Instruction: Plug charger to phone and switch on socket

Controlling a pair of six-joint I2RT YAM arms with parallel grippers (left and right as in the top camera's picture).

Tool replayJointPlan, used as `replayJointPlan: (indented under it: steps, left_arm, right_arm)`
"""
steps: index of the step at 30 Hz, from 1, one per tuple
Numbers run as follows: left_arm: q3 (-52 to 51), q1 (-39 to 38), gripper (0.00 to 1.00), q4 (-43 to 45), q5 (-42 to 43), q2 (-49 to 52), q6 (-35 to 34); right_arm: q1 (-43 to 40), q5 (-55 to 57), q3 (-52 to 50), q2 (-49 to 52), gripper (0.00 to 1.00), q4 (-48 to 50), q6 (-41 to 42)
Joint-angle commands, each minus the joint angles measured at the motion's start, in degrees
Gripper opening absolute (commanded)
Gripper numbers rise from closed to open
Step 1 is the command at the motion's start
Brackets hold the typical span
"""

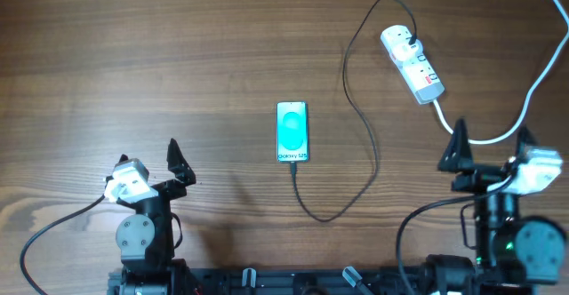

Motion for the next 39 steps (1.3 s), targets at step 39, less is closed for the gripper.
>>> replayJointPlan:
  steps: [39]
  left_arm:
    - [-0.4,0.4,1.0,0.0,-0.7,-0.3,-0.3]
  right_arm:
    - [-2.0,-2.4,-26.9,-10.3,1.0,15.1,2.9]
